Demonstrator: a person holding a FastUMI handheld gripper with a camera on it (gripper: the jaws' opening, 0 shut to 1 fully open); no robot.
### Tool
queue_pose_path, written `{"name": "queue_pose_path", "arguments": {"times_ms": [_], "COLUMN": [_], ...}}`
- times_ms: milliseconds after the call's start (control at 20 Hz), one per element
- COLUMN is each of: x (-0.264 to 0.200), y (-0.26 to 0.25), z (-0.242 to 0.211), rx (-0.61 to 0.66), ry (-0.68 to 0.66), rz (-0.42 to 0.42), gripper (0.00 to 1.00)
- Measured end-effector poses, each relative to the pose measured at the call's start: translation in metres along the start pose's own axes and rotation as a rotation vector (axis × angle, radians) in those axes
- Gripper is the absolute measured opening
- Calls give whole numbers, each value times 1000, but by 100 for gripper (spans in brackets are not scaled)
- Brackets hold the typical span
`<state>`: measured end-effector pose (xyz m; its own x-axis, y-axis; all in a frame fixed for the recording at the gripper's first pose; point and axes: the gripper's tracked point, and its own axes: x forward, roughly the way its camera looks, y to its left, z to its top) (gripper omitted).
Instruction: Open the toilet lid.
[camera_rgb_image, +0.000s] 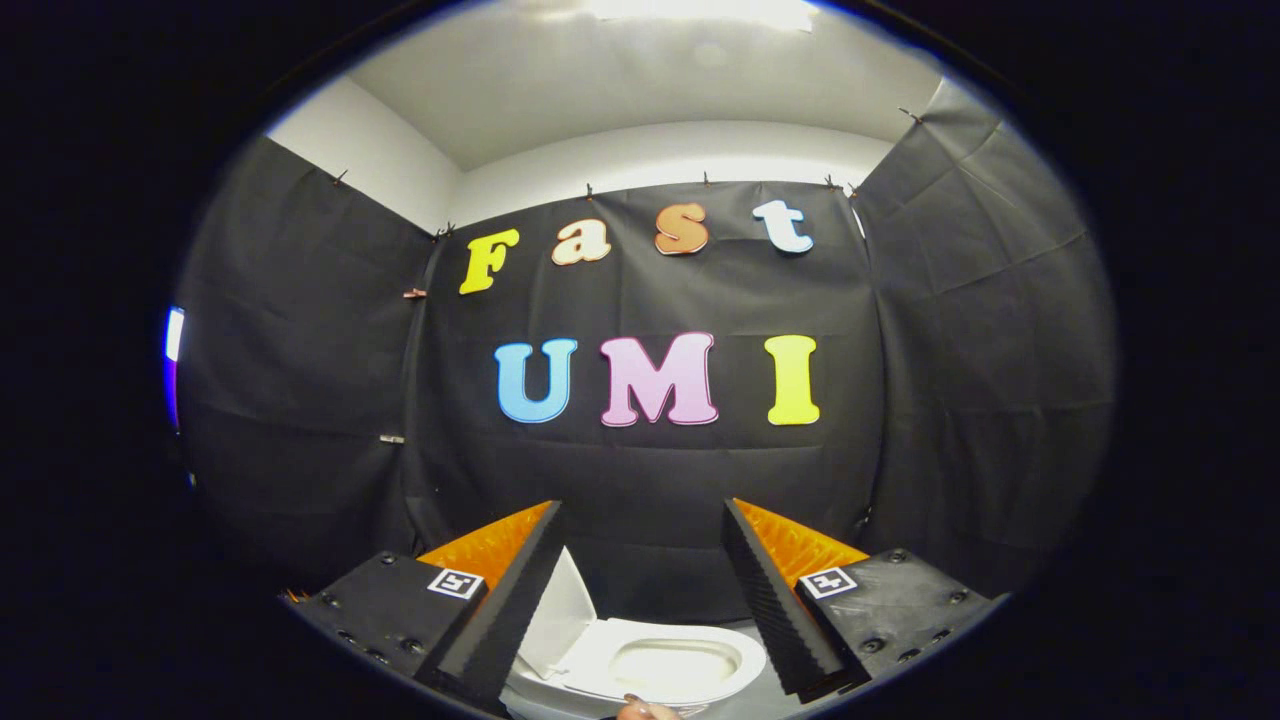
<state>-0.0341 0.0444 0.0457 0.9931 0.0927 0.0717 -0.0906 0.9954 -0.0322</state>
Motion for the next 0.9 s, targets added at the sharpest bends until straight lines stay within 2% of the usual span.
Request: {"name": "queue_pose_path", "arguments": {"times_ms": [100,250,900], "x": [4,12,23], "y": [-10,-27,-29], "z": [-7,-15,-21], "rx": [32,52,41], "ry": [-9,8,32], "rz": [7,-25,-21], "gripper": [99,99,99]}}
